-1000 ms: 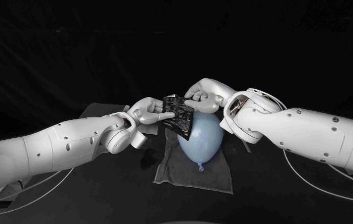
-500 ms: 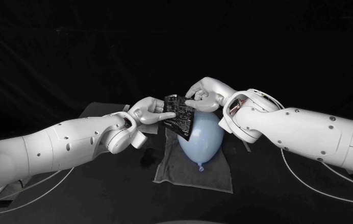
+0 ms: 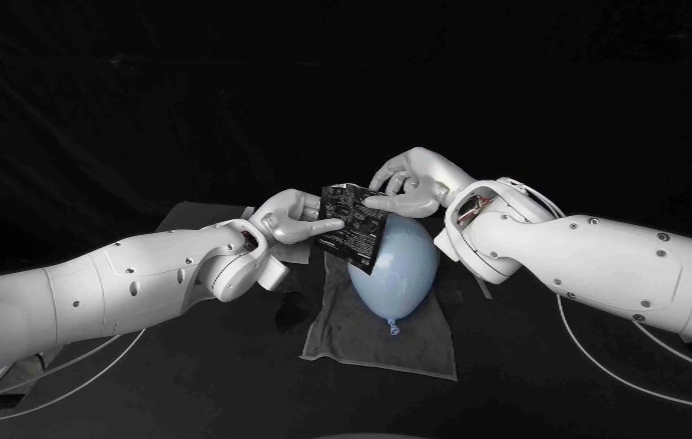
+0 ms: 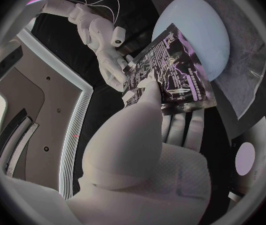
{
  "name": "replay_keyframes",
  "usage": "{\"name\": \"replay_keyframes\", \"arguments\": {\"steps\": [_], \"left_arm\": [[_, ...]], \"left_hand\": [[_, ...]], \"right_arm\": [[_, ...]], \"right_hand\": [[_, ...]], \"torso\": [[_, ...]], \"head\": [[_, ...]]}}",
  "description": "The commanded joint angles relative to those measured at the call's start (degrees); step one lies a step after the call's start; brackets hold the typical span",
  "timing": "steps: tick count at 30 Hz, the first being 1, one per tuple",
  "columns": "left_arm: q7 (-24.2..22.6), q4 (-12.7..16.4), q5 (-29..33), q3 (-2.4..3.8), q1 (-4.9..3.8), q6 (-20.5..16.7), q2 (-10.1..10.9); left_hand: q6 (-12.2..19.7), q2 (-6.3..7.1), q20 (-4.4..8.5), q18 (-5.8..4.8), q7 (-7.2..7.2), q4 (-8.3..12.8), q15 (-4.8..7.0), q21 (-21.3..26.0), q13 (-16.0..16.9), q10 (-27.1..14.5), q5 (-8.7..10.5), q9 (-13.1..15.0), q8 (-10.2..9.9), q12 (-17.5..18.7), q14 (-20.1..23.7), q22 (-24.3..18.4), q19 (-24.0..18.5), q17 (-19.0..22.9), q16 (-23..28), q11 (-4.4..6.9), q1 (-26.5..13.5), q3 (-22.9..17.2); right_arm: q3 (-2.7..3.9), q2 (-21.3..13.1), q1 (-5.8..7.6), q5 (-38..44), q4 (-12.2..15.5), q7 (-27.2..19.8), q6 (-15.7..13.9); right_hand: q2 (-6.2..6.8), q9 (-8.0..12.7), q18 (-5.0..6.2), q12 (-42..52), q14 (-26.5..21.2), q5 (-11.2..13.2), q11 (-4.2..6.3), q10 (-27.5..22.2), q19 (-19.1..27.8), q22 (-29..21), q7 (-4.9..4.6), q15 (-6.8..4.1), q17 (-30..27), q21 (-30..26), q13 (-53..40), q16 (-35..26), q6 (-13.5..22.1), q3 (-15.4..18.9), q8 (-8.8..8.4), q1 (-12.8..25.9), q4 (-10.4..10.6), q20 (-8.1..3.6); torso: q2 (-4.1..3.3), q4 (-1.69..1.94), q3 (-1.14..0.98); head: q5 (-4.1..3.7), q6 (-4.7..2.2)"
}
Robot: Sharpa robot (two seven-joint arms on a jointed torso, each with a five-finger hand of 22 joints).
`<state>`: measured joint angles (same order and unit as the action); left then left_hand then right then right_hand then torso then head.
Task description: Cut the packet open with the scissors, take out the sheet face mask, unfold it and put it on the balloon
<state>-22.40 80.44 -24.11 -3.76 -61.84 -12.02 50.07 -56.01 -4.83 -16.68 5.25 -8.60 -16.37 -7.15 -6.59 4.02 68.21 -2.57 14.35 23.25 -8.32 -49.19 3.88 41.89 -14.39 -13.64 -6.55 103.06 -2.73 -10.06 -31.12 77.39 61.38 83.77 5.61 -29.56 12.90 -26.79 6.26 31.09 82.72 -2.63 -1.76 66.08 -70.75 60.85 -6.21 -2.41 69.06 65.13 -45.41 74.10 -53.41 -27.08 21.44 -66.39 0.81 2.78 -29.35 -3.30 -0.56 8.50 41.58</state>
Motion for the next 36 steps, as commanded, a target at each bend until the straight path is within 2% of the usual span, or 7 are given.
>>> {"name": "replay_keyframes", "arguments": {"steps": [1,5,14,16,21,25,36], "left_arm": [[-1.0,0.1,0.6,0.06,-0.08,-1.6,0.0],[-1.0,0.1,0.6,0.06,-0.08,-2.1,0.0],[-1.1,0.0,0.1,0.06,-0.08,-3.0,0.1],[-1.1,0.0,0.0,0.06,-0.08,-3.1,0.2],[-1.1,-0.2,-0.3,0.06,-0.07,-3.3,0.1],[-1.1,-0.4,-0.4,0.06,-0.07,-3.4,0.0],[-1.2,-0.5,-0.7,0.06,-0.07,-3.2,-0.1]], "left_hand": [[-0.6,1.07,0.05,1.02,0.11,0.2,0.09,0.2,0.1,0.7,-0.21,5.8,0.5,-0.3,-0.7,0.1,0.6,-0.2,-0.4,0.22,0.0,-0.4],[-0.9,1.5,0.04,1.09,0.24,0.1,0.24,0.2,0.1,1.1,-0.21,6.0,0.6,-0.4,-1.1,0.1,0.8,-0.3,-0.5,0.38,-0.1,-0.5],[-1.0,1.59,0.05,1.18,0.39,0.1,0.35,0.2,0.0,1.4,-0.22,6.1,0.7,-0.4,-1.3,0.1,0.9,-0.4,-0.5,0.49,0.0,-0.9],[-1.0,1.48,0.04,1.2,0.41,0.0,0.34,0.2,0.0,1.4,-0.22,6.0,0.6,-0.3,-1.3,0.1,0.9,-0.4,-0.4,0.47,0.0,-1.1],[-0.9,1.42,0.04,1.2,0.41,0.0,0.33,0.2,0.0,1.3,-0.21,6.0,0.6,-0.3,-1.3,0.1,1.0,-0.4,-0.4,0.46,0.0,-1.2],[-0.9,1.42,0.04,1.2,0.41,0.0,0.33,0.2,0.0,1.3,-0.21,6.0,0.6,-0.3,-1.3,0.1,1.0,-0.4,-0.4,0.46,0.0,-1.2],[-0.8,1.32,0.05,1.23,0.44,0.0,0.3,0.3,-0.1,1.3,-0.21,6.0,0.5,-0.2,-1.2,0.1,1.0,-0.5,-0.3,0.43,0.1,-1.4]], "right_arm": [[0.06,-0.6,0.06,-2.4,0.5,-4.5,-1.3],[0.06,-1.8,0.1,-3.3,1.3,-6.7,-0.2],[0.15,-5.8,0.88,-3.2,3.1,-9.3,2.5],[0.25,-6.6,1.33,-3.5,3.5,-10.0,3.6],[0.64,-8.2,2.8,-4.8,3.8,-11.0,8.5],[0.91,-8.3,3.86,-4.7,2.9,-10.3,10.7],[1.25,-5.6,5.38,4.0,-1.2,-5.8,11.7]], "right_hand": [[0.41,1.2,1.98,-4.2,-4.1,-0.3,-1.92,-4.7,5.8,-8.2,-2.16,1.84,-8.3,-8.4,3.1,-8.2,4.0,1.0,-2.23,-0.5,0.7,1.47],[0.26,3.1,4.05,-9.6,-9.6,-0.2,-3.29,-7.6,9.9,-17.2,-3.05,3.1,-19.7,-19.0,9.8,-19.6,7.0,4.4,-4.79,-2.0,2.2,3.74],[-0.12,4.0,4.27,-7.4,-6.8,-0.1,-3.01,-4.8,7.6,-18.4,-2.93,2.85,-16.9,-20.4,11.1,-16.2,7.5,8.6,-5.86,-2.1,4.6,3.71],[-1.01,4.2,3.3,-4.6,-4.0,-0.1,-2.44,-2.8,3.7,-13.6,-2.5,2.32,-12.5,-15.6,10.1,-11.6,6.9,9.6,-5.83,-3.0,5.3,3.22],[-9.3,5.5,-1.08,13.3,4.6,-1.0,-1.2,4.4,-9.0,7.4,-2.13,0.95,7.9,5.2,-3.0,6.5,3.4,2.3,-6.35,-11.8,2.7,1.7],[-11.3,6.5,-2.09,25.4,5.5,-1.7,-1.1,7.2,-11.0,12.7,-1.9,1.05,12.0,10.1,-13.6,9.8,0.3,-4.2,-6.7,-11.7,1.2,1.79],[-7.34,6.1,-2.71,38.2,5.8,-0.1,-0.29,12.5,-11.9,16.3,-0.67,0.46,14.4,13.2,-25.1,11.6,-3.3,-3.6,-5.16,-8.1,-1.1,1.38]], "torso": [[0.02,0.03,0.03],[0.01,0.04,0.02],[0.01,0.0,0.0],[0.0,0.01,-0.01],[0.01,0.0,0.01],[0.04,-0.01,0.01],[-0.03,0.08,0.05]], "head": [[-0.06,-0.13],[0.02,-0.21],[0.2,-0.35],[0.23,-0.36],[0.3,-0.11],[0.35,0.82],[0.44,1.04]]}}
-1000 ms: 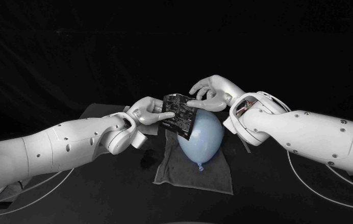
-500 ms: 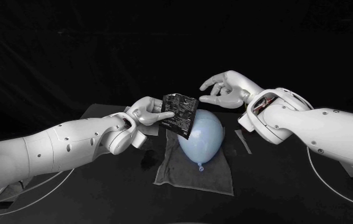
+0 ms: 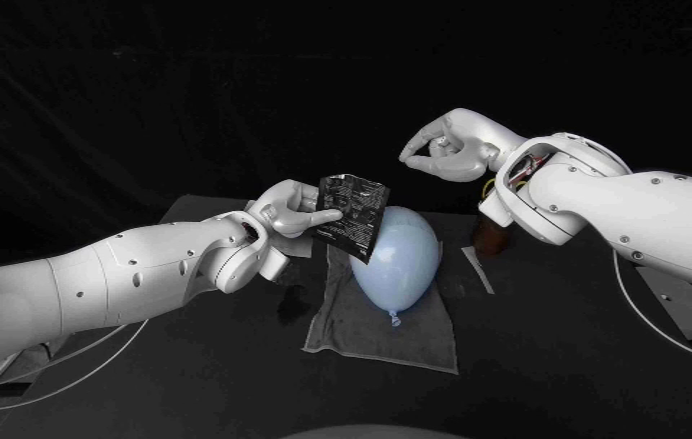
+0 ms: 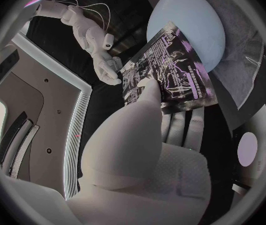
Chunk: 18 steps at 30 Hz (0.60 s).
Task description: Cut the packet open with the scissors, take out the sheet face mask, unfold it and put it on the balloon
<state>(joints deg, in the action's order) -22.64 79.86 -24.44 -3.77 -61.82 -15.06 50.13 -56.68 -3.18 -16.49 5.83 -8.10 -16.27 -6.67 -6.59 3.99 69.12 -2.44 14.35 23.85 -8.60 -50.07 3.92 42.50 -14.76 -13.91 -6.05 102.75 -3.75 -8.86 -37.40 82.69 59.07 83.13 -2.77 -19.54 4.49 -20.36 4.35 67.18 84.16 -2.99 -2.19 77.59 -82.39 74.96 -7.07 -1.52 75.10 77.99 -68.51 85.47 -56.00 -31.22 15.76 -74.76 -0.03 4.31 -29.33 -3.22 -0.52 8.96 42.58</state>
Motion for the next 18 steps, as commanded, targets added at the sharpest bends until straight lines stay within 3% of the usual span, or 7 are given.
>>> {"name": "replay_keyframes", "arguments": {"steps": [1,4,9,13,18], "left_arm": [[-1.0,0.1,-0.5,0.07,-0.09,-0.2,-0.1],[-1.0,0.1,-0.7,0.07,-0.1,-0.1,-0.2],[-1.1,0.1,-1.7,0.07,-0.1,-0.2,-0.2],[-1.3,0.1,-3.7,0.07,-0.1,-0.4,-0.2],[-1.7,-0.2,-7.9,0.08,-0.1,-1.0,-0.3]], "left_hand": [[-0.2,-0.32,-0.15,0.65,-0.07,-0.1,-0.18,0.3,0.0,0.4,-0.33,6.0,-0.1,0.1,-0.4,0.0,0.4,-0.1,0.0,-0.07,0.4,-0.4],[-0.2,-0.32,-0.15,0.65,-0.07,-0.1,-0.18,0.3,0.0,0.4,-0.33,6.0,-0.1,0.1,-0.4,0.0,0.4,-0.1,0.0,-0.07,0.4,-0.4],[-0.2,-0.32,-0.15,0.65,-0.07,-0.1,-0.18,0.3,0.0,0.4,-0.33,6.0,-0.1,0.1,-0.4,0.0,0.4,-0.1,0.0,-0.07,0.4,-0.4],[-0.2,-0.32,-0.15,0.65,-0.07,-0.1,-0.18,0.3,0.0,0.4,-0.33,6.0,-0.1,0.1,-0.4,0.0,0.4,-0.1,0.0,-0.07,0.4,-0.4],[-0.1,-0.36,-0.14,0.67,-0.05,-0.1,-0.2,0.3,0.0,0.3,-0.34,6.0,-0.1,0.1,-0.3,0.0,0.4,-0.1,0.0,-0.1,0.5,-0.6]], "right_arm": [[0.06,1.1,0.13,8.3,-0.8,3.5,1.3],[0.07,2.3,0.21,12.8,-1.4,5.9,0.6],[0.08,3.7,0.26,16.9,-1.8,9.5,-0.5],[0.08,4.5,0.27,17.8,-1.9,11.2,-1.0],[0.08,5.3,0.26,16.8,-1.5,11.7,-0.3]], "right_hand": [[1.57,-0.3,-0.84,2.6,4.4,0.2,0.18,1.3,-0.3,2.3,0.26,-0.46,8.5,0.5,-2.5,0.3,-0.9,1.0,0.68,0.8,-0.2,-0.18],[3.34,-0.5,-0.94,4.3,4.5,0.2,0.44,1.9,-0.5,2.9,0.59,-0.68,8.8,1.0,-4.1,0.6,-1.3,3.0,1.21,2.8,0.5,-0.36],[4.71,-0.4,-1.07,5.5,4.6,0.2,0.45,2.4,-0.7,3.5,0.61,-0.72,9.4,1.5,-5.3,1.0,-1.0,5.0,1.4,4.7,1.7,-0.47],[5.11,-0.4,-1.34,6.8,4.7,0.2,0.47,3.0,-1.3,4.6,0.66,-0.74,9.9,2.5,-6.5,1.4,-1.0,5.9,1.57,5.4,2.4,-0.48],[5.14,-0.4,-1.37,7.0,4.8,0.2,0.47,3.1,-1.4,4.8,0.65,-0.75,9.9,2.6,-6.8,1.4,-0.8,6.6,1.63,6.0,3.1,-0.49]], "torso": [[-0.04,-0.02,0.01],[-0.05,0.02,0.02],[-0.09,-0.02,-0.03],[-0.06,-0.04,-0.03],[-0.06,-0.09,-0.06]], "head": [[-0.06,0.06],[-0.21,-0.01],[-0.29,-0.3],[-0.36,-0.26],[-0.61,-0.69]]}}
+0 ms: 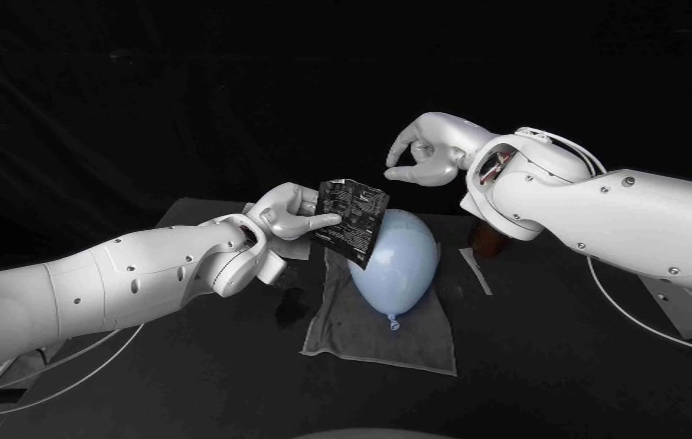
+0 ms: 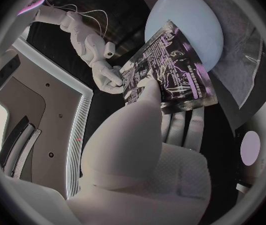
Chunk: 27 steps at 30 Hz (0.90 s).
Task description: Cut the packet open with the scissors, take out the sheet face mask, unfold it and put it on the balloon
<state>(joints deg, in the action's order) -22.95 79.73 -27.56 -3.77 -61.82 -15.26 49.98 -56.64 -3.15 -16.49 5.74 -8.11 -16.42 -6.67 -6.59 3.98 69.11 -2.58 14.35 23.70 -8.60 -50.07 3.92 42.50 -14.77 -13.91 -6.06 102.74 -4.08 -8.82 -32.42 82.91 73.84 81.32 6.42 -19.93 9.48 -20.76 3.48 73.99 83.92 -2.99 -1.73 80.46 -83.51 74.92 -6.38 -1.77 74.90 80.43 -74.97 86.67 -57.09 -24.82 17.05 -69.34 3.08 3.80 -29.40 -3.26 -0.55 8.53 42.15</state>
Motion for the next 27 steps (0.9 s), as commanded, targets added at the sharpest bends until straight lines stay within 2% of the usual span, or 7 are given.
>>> {"name": "replay_keyframes", "arguments": {"steps": [1,13,27], "left_arm": [[-1.5,-0.2,-5.6,0.08,-0.1,-1.0,-0.1],[-1.9,-0.3,-9.4,0.08,-0.1,-2.0,0.1],[-1.9,-0.1,-9.7,0.08,-0.1,-2.2,0.2]], "left_hand": [[-0.2,-0.39,-0.14,0.75,-0.04,0.1,-0.2,0.3,0.0,0.3,-0.2,6.0,0.0,0.1,-0.3,0.0,0.4,-0.1,0.0,-0.08,0.5,-0.2],[-0.1,-0.39,-0.15,0.75,-0.04,0.1,-0.21,0.3,0.0,0.3,-0.2,6.0,0.0,0.2,-0.3,0.0,0.4,-0.1,0.0,-0.09,0.5,-0.3],[-0.1,-0.41,-0.16,0.75,-0.04,0.1,-0.22,0.3,0.0,0.3,-0.2,6.0,0.0,0.2,-0.3,0.0,0.4,-0.1,0.1,-0.11,0.5,-0.4]], "right_arm": [[0.03,0.4,0.02,1.8,0.5,2.6,0.4],[-0.14,-0.4,-0.25,0.7,3.3,2.9,3.8],[-0.51,-1.6,-1.21,2.4,5.5,3.7,5.2]], "right_hand": [[0.16,0.0,-0.49,0.2,5.0,0.2,0.0,0.2,-0.2,4.8,-0.05,-0.5,10.1,0.2,-0.4,0.2,0.4,0.3,0.32,0.6,0.1,0.02],[0.39,0.1,-0.46,0.0,5.0,0.2,-0.09,0.0,-0.1,4.7,-0.16,-0.44,10.0,0.1,-0.3,0.1,0.8,0.9,0.21,0.8,0.6,0.05],[0.42,0.1,-0.46,0.0,5.0,0.2,-0.11,0.0,-0.1,4.7,-0.16,-0.42,9.9,0.1,-0.3,0.1,0.9,1.0,0.21,0.8,0.6,0.07]], "torso": [[0.0,-0.05,-0.03],[-0.01,-0.03,-0.02],[0.0,0.0,-0.01]], "head": [[-0.23,-0.36],[-0.47,-0.49],[-0.94,-0.42]]}}
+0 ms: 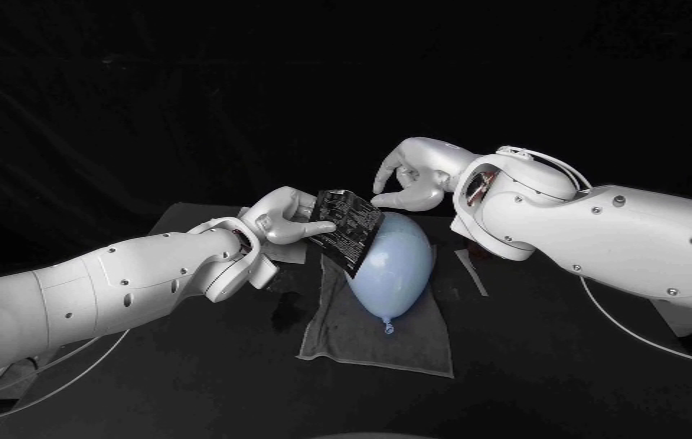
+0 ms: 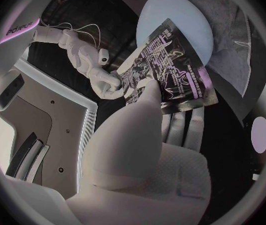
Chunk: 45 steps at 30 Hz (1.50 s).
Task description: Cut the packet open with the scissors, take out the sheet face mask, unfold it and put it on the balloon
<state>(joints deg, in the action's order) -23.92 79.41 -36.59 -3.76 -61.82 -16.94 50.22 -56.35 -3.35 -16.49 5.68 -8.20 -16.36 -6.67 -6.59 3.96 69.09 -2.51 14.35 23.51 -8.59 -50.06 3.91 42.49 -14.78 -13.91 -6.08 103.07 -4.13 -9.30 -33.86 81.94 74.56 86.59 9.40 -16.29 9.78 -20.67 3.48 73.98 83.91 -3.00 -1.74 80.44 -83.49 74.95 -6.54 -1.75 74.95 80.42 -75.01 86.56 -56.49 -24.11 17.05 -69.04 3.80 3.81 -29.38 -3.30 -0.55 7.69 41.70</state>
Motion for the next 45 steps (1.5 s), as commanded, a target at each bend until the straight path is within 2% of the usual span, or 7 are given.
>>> {"name": "replay_keyframes", "arguments": {"steps": [1,11,20,24,32,42,45], "left_arm": [[-1.0,0.2,-0.6,0.07,-0.09,-0.5,0.0],[-0.9,0.3,-0.7,0.07,-0.1,-0.5,0.1],[-0.9,0.2,-0.7,0.07,-0.1,-0.5,0.1],[-0.9,0.2,-0.7,0.07,-0.1,-0.5,0.1],[-0.8,0.2,-1.2,0.07,-0.1,-0.6,0.1],[-0.9,0.4,-1.4,0.07,-0.1,-0.6,0.2],[-0.9,0.4,-1.4,0.07,-0.1,-0.6,0.2]], "left_hand": [[-0.4,-0.21,-0.15,0.81,0.05,0.0,-0.22,0.3,0.0,0.3,-0.27,6.0,0.2,0.2,-0.3,0.0,0.4,-0.1,0.1,-0.09,0.2,-0.3],[-0.4,-0.23,-0.15,0.82,0.05,0.0,-0.24,0.3,0.0,0.3,-0.27,6.0,0.2,0.2,-0.3,0.0,0.4,-0.1,0.1,-0.12,0.2,-0.4],[-0.4,-0.23,-0.15,0.82,0.05,0.0,-0.24,0.3,0.0,0.3,-0.27,6.0,0.2,0.2,-0.3,0.0,0.4,-0.1,0.1,-0.12,0.2,-0.4],[-0.4,-0.22,-0.15,0.83,0.05,0.0,-0.26,0.3,0.0,0.3,-0.27,6.0,0.1,0.2,-0.3,0.0,0.4,-0.1,0.1,-0.14,0.2,-0.6],[-0.4,-0.22,-0.15,0.83,0.05,0.0,-0.26,0.3,0.0,0.3,-0.27,6.0,0.1,0.2,-0.3,0.0,0.4,-0.1,0.1,-0.14,0.2,-0.6],[-0.4,-0.21,-0.15,0.83,0.06,0.0,-0.27,0.4,0.0,0.3,-0.27,6.0,0.1,0.3,-0.2,0.0,0.4,-0.1,0.2,-0.15,0.2,-0.6],[-0.4,-0.21,-0.15,0.83,0.06,0.0,-0.27,0.4,0.0,0.3,-0.27,6.0,0.1,0.3,-0.2,0.0,0.4,-0.1,0.2,-0.15,0.2,-0.6]], "right_arm": [[-0.07,-0.2,-0.37,1.8,0.3,0.8,1.6],[-0.27,-0.3,-1.03,2.2,0.3,1.2,1.2],[-0.29,-0.6,-1.13,2.1,0.6,1.0,0.9],[-0.29,-0.9,-1.15,1.9,0.8,0.6,-0.5],[-0.27,-1.8,-1.21,1.3,1.3,-0.1,-3.3],[-0.24,-1.4,-1.24,1.2,0.5,0.2,-2.8],[-0.23,-1.0,-1.27,1.2,0.2,0.3,-2.1]], "right_hand": [[0.08,0.1,-0.45,0.0,5.0,0.2,-0.09,-0.1,-0.1,4.7,0.0,-0.43,9.9,0.1,-0.2,0.2,0.3,0.3,0.22,0.4,-0.1,0.06],[-0.29,0.0,-0.45,0.0,5.0,0.2,-0.07,-0.1,-0.1,4.7,0.04,-0.43,9.9,0.1,-0.3,0.2,0.2,0.2,0.33,0.0,0.0,0.08],[-0.5,0.0,-0.45,0.1,5.0,0.2,-0.06,-0.1,-0.1,4.8,0.04,-0.43,9.9,0.1,-0.3,0.2,0.1,0.2,0.42,0.0,0.2,0.08],[-0.66,0.0,-0.45,0.1,4.9,0.2,-0.08,-0.1,-0.1,4.8,0.02,-0.43,9.9,0.1,-0.4,0.2,0.1,0.3,0.46,0.1,0.4,0.09],[-1.89,0.1,-0.59,0.8,5.0,0.2,-0.02,0.3,-0.4,5.4,0.12,-0.46,10.2,0.6,-1.1,0.5,0.0,0.7,0.74,0.8,2.1,0.09],[-2.2,0.2,-0.56,0.7,5.0,-0.4,0.12,0.2,-0.4,5.4,0.26,-0.55,10.1,0.5,-1.1,0.4,0.1,0.2,0.89,-1.2,1.5,0.05],[-2.05,0.3,-0.55,0.6,5.0,-2.0,0.11,0.2,-0.3,5.5,0.22,-0.56,10.1,0.5,-1.2,0.4,0.2,-0.2,0.97,-2.1,1.1,0.03]], "torso": [[0.0,0.01,0.01],[-0.01,0.02,-0.05],[0.02,0.02,0.0],[0.01,0.03,-0.01],[-0.03,0.03,-0.04],[-0.04,0.04,-0.02],[-0.03,0.04,0.01]], "head": [[-0.15,0.05],[-0.21,0.17],[-0.18,0.34],[-0.2,0.32],[-0.03,0.31],[-0.05,0.47],[-0.06,0.5]]}}
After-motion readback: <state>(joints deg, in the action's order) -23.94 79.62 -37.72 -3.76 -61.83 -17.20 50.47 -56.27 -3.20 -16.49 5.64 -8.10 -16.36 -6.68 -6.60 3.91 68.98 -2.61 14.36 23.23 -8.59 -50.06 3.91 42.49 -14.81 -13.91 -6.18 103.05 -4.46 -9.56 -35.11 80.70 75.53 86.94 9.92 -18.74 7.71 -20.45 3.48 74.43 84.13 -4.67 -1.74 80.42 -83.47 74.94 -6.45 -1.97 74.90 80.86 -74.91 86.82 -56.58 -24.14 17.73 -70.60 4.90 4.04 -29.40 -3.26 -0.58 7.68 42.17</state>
